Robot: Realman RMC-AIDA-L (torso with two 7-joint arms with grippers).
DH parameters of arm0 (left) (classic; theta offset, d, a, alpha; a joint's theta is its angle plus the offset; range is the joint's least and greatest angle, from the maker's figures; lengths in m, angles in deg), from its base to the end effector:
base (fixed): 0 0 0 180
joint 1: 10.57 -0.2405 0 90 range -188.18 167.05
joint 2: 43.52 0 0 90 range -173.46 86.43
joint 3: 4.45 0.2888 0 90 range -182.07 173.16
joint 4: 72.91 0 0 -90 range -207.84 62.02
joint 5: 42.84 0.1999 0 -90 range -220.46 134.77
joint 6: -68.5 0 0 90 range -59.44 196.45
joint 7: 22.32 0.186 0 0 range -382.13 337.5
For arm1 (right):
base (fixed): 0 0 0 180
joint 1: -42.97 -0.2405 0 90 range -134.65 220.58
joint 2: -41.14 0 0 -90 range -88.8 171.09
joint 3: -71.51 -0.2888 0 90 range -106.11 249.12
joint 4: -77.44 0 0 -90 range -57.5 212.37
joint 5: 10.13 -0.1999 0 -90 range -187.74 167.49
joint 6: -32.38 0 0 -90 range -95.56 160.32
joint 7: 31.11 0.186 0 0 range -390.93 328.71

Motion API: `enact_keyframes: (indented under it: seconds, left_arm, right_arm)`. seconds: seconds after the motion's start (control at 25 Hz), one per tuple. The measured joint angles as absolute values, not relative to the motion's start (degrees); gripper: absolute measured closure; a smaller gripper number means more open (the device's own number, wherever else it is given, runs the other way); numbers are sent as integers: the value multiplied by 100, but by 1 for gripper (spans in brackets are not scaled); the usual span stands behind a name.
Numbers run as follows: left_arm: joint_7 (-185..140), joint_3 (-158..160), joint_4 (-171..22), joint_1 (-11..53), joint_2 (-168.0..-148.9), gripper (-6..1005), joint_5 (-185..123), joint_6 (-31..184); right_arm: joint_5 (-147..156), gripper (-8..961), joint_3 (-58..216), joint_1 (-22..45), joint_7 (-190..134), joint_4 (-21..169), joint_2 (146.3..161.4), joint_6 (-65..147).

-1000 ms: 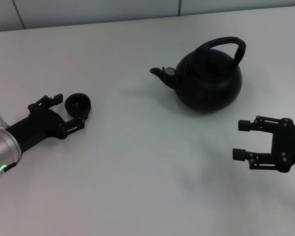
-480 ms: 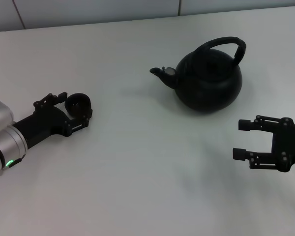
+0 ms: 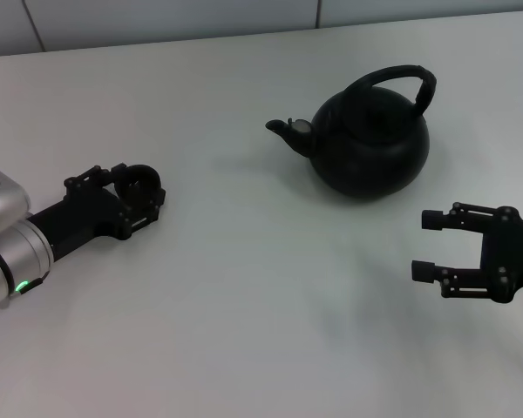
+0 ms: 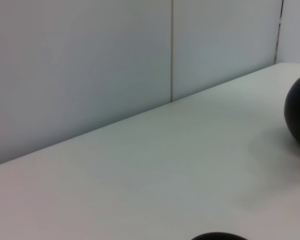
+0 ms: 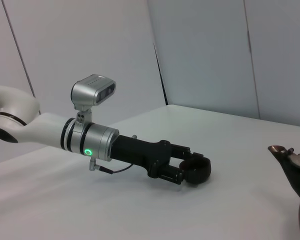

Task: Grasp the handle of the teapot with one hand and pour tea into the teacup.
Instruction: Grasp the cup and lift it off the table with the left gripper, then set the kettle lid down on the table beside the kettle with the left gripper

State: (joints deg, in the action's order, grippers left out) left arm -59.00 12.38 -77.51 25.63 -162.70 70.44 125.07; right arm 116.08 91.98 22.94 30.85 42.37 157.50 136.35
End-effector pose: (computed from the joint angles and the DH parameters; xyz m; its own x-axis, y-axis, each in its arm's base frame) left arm -0.3149 0.3863 -0.1165 0.8616 0.2454 0.4444 0.4770 -0.6908 -0.5433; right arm 0.3340 0.2677 -0.0154 0.7900 -0.2804 -0.5452 -0.4473 -0.8718 -0.1997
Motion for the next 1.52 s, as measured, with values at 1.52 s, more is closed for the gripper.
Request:
enact_keyframes:
  seconds: [1.52]
  left_arm:
    - [-5616, 1526, -6993, 3290, -16269, 310, 7142, 12852]
  right_arm:
    - [11601, 169, 9181, 2266, 3085, 4237, 15751, 13636]
